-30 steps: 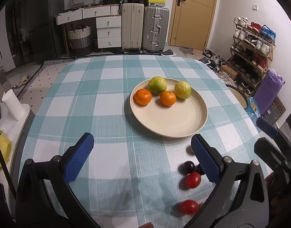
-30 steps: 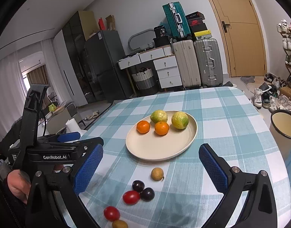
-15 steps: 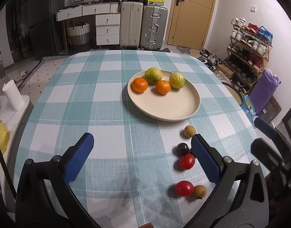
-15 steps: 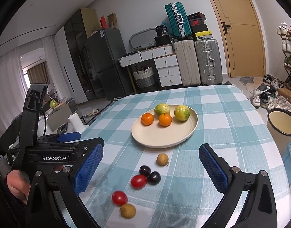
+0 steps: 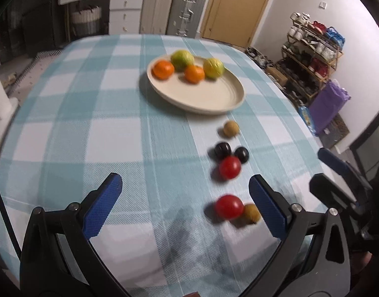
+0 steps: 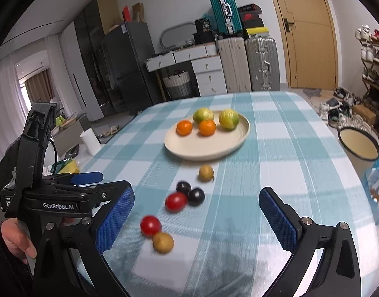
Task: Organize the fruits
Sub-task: 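Pull both tools back from the plate toward the remaining fruits, then lower the left tool onto the nearest red tomato and close it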
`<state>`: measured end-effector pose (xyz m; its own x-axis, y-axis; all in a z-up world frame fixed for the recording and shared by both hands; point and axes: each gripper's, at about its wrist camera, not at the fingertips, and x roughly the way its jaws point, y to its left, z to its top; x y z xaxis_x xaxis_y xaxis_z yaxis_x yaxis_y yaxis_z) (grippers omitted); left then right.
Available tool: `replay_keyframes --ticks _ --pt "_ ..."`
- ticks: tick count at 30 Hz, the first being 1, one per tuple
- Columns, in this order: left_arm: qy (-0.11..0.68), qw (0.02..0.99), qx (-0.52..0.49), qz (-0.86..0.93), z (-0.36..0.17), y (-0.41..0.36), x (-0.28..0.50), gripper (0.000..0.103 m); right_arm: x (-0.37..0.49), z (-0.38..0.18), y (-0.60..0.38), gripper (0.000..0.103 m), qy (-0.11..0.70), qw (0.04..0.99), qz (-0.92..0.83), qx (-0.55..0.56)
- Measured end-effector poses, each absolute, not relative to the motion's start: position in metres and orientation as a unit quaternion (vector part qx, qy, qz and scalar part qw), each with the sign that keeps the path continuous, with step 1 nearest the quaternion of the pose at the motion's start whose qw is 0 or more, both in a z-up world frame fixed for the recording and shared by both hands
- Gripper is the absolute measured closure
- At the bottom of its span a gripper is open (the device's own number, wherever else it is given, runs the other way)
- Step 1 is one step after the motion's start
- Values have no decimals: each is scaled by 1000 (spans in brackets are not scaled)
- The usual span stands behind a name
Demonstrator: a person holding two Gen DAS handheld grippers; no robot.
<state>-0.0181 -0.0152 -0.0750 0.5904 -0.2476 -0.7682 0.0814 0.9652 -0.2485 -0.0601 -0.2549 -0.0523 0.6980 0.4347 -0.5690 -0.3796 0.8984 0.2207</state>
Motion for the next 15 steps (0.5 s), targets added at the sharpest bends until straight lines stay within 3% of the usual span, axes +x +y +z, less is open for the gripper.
replay_keyframes --ticks 10,13,15 --pt "465 863 -134 -146 -101 -24 -22 2 -74 -70 -263 0 348 909 223 53" --pt "464 858 -152 -158 -103 -25 -21 6 -76 -71 -263 0 350 907 227 55" --pt "468 854 -161 -161 -105 -24 -19 19 -77 -71 -262 0 350 907 229 53"
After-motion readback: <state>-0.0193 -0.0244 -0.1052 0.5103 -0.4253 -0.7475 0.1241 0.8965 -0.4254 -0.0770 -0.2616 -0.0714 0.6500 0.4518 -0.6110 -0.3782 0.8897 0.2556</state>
